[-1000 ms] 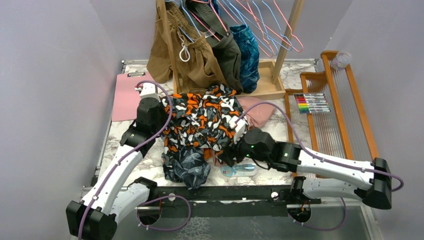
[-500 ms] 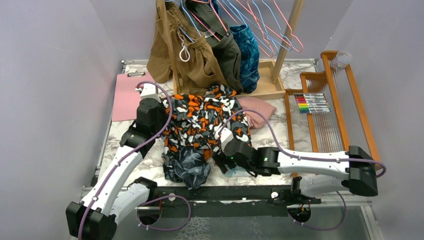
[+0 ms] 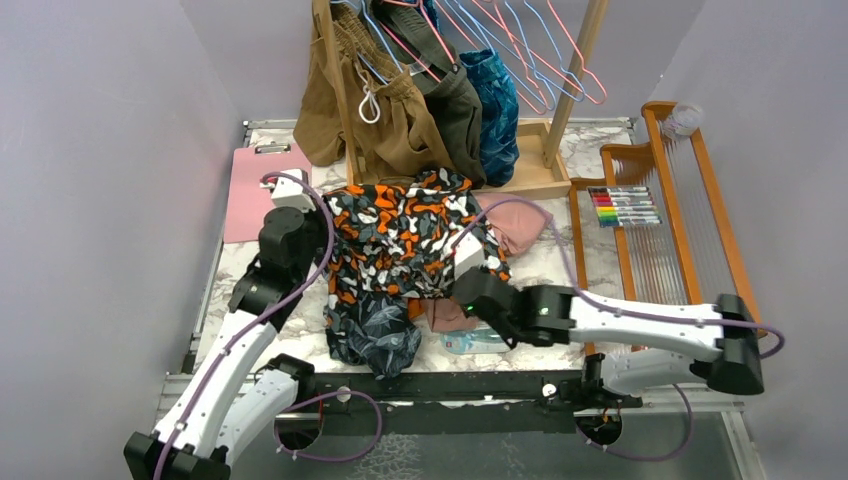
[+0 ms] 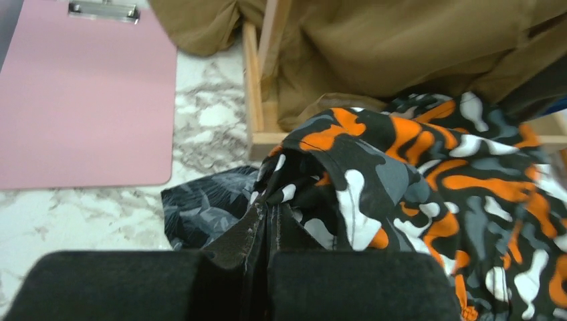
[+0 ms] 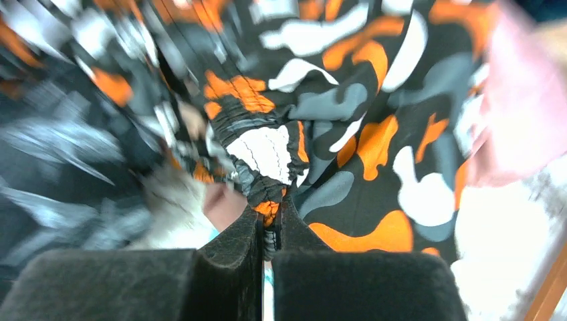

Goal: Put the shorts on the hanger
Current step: Adjust the shorts at the center of the board.

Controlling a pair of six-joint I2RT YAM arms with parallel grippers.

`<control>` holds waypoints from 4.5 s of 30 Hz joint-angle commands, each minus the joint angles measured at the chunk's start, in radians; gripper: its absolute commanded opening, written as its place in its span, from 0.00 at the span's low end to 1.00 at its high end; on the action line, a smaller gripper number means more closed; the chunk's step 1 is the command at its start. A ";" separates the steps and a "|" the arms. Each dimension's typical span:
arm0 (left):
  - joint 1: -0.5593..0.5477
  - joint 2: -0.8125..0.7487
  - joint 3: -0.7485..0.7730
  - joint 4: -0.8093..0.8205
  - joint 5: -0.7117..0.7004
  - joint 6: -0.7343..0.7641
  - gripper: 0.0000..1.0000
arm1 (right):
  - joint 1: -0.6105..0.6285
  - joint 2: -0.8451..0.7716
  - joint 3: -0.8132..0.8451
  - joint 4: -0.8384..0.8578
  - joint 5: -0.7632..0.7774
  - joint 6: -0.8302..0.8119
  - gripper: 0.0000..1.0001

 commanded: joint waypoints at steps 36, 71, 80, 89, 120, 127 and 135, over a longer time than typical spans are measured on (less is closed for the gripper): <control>-0.001 0.060 0.429 -0.071 0.391 -0.061 0.00 | -0.091 -0.136 0.549 -0.016 0.007 -0.299 0.01; -0.084 0.056 0.473 0.218 1.159 0.121 0.99 | -0.093 -0.392 0.337 0.108 -0.594 -0.661 0.01; -0.202 0.122 0.425 0.247 1.282 0.213 0.99 | -0.094 -0.403 0.355 0.047 -0.745 -0.620 0.01; -0.331 0.183 0.458 0.087 1.214 0.375 0.99 | -0.093 -0.368 0.374 0.027 -0.774 -0.605 0.01; -0.399 0.164 0.474 0.045 0.510 0.461 0.00 | -0.092 -0.407 0.377 -0.021 -0.508 -0.490 0.88; -0.399 0.158 0.525 0.125 0.123 0.321 0.00 | -0.093 -0.439 0.318 -0.057 -0.564 -0.374 0.88; -0.399 0.195 0.641 0.131 -0.157 0.180 0.00 | -0.093 -0.299 0.216 -0.008 -0.814 -0.266 0.81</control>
